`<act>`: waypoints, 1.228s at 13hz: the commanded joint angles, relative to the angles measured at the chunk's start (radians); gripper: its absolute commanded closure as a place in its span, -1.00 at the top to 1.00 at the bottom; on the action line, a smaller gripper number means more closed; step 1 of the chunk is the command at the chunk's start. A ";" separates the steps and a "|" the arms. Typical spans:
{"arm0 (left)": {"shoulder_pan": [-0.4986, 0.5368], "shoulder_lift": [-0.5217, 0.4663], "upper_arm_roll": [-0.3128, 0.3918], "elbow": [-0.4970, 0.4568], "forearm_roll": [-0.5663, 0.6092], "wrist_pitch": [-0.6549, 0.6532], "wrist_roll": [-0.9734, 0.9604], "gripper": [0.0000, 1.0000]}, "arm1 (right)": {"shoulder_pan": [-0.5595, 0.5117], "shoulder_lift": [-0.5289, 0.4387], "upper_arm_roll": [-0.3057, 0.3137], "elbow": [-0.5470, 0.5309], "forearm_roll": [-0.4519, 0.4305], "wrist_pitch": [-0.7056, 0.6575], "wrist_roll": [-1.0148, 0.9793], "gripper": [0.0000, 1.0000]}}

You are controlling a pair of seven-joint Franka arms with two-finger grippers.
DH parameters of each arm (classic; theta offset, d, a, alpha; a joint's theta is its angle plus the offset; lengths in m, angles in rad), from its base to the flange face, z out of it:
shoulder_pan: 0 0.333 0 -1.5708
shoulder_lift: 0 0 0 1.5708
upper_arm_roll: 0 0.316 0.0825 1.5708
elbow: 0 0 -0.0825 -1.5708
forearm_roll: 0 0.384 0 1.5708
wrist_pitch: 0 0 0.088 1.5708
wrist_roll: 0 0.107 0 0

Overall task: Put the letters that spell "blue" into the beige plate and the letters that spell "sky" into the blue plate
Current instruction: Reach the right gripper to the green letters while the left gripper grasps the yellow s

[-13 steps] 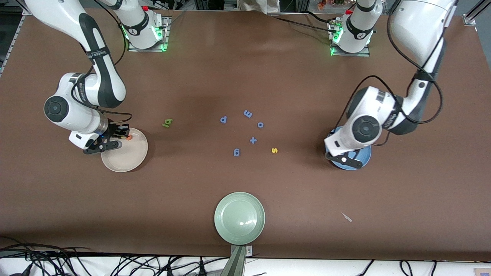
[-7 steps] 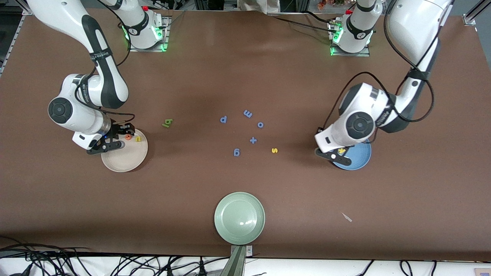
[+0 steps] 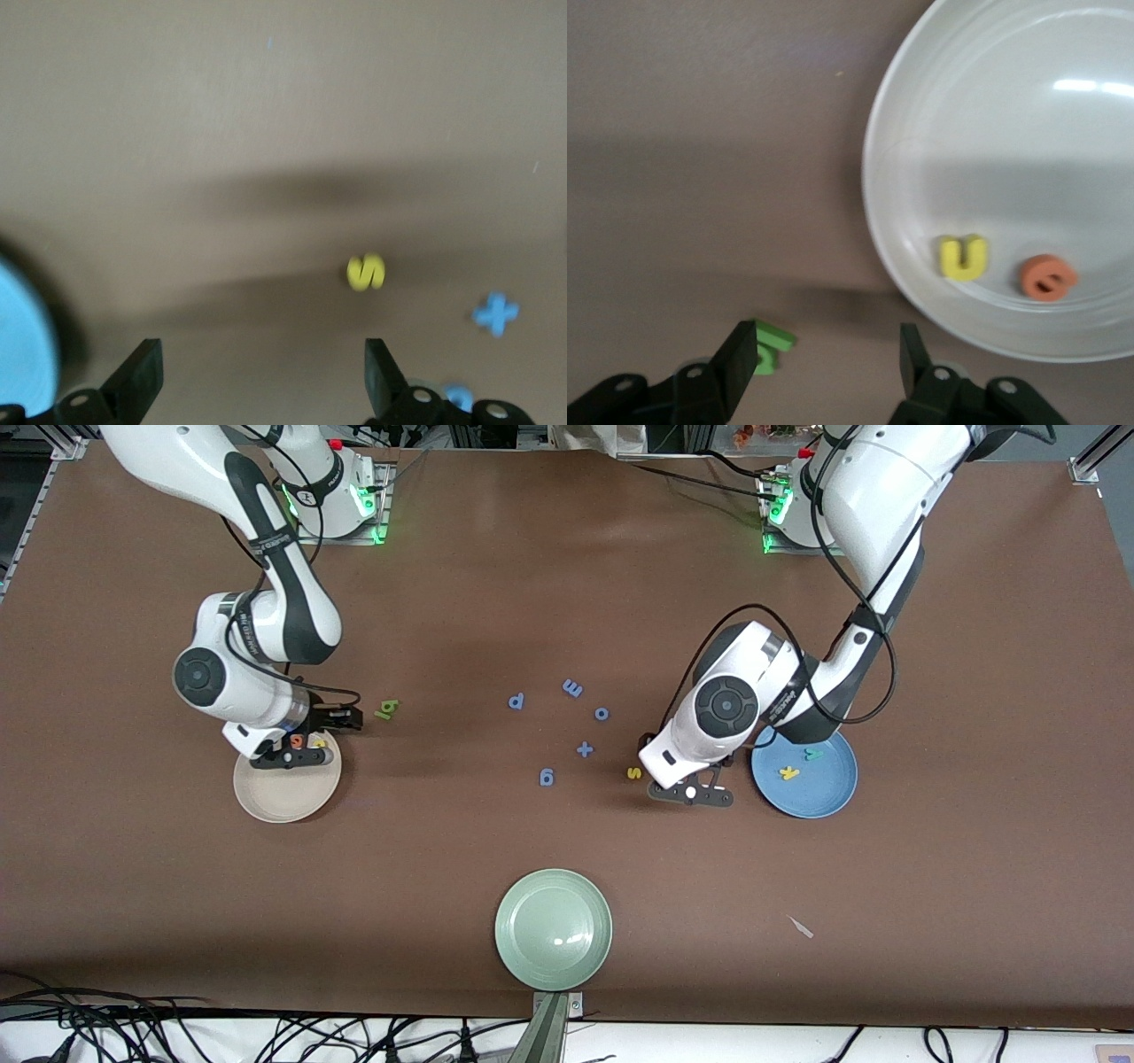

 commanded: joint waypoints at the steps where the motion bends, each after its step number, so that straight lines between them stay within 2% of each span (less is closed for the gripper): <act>1: -0.005 0.072 0.003 0.043 -0.011 0.122 -0.026 0.99 | -0.002 -0.039 0.059 -0.108 0.018 0.123 0.095 0.49; 4: -0.081 0.115 0.032 0.049 0.003 0.172 -0.117 0.92 | -0.002 -0.023 0.085 -0.130 0.018 0.179 0.144 0.49; 6: -0.114 0.135 0.057 0.046 0.001 0.199 -0.117 0.78 | 0.001 -0.019 0.087 -0.130 0.017 0.182 0.152 0.49; 11: -0.115 0.152 0.057 0.009 0.004 0.227 -0.117 0.51 | 0.009 0.027 0.087 -0.154 0.018 0.280 0.152 0.49; 14: -0.114 0.149 0.057 -0.008 0.004 0.222 -0.117 0.11 | 0.014 0.036 0.087 -0.165 0.018 0.299 0.155 0.49; 16: -0.114 0.149 0.056 -0.011 0.004 0.218 -0.117 0.09 | 0.014 0.036 0.088 -0.166 0.018 0.299 0.158 0.49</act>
